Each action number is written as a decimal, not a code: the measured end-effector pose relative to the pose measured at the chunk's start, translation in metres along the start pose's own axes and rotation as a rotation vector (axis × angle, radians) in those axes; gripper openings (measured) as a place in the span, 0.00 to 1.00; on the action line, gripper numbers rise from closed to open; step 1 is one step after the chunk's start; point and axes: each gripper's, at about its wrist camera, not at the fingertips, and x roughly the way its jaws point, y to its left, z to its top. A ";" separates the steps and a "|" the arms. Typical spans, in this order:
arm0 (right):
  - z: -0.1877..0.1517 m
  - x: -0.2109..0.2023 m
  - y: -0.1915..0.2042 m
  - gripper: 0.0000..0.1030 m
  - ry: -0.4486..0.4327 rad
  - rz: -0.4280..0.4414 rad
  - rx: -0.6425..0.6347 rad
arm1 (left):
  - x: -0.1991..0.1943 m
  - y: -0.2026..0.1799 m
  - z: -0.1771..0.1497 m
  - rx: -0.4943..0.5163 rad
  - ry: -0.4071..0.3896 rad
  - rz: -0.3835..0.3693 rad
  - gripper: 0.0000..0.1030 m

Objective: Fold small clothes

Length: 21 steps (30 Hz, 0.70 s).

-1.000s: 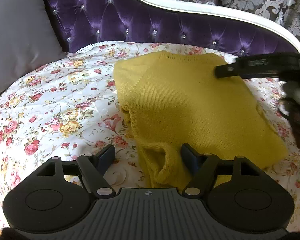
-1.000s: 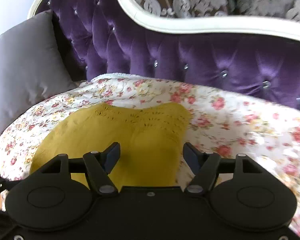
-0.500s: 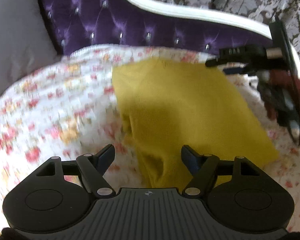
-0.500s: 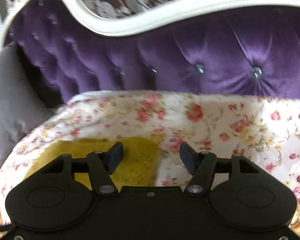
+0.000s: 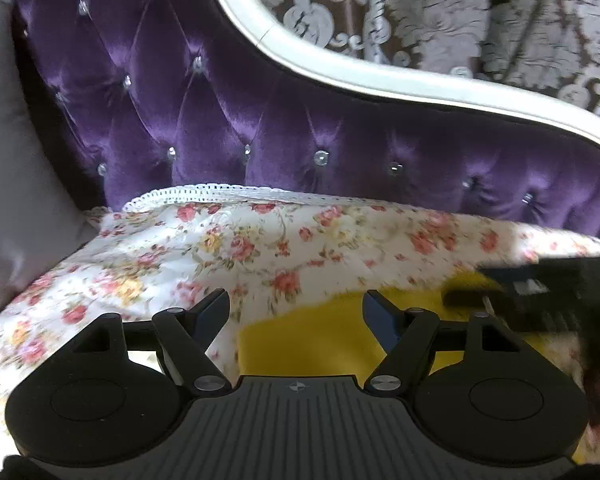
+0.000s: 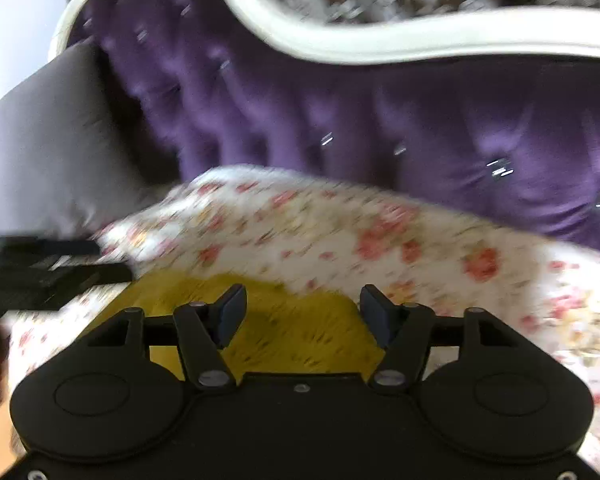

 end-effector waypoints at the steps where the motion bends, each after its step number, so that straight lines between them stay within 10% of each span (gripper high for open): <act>1: -0.003 0.000 0.003 0.15 0.014 0.033 -0.035 | 0.007 0.001 0.002 -0.006 0.001 -0.003 0.70; 12: -0.058 -0.037 0.057 0.16 -0.137 -0.032 -0.524 | 0.021 0.005 -0.021 0.032 0.007 -0.048 0.70; 21: -0.016 -0.007 0.036 0.16 -0.139 -0.204 -0.440 | 0.019 0.007 -0.035 0.050 -0.027 0.057 0.70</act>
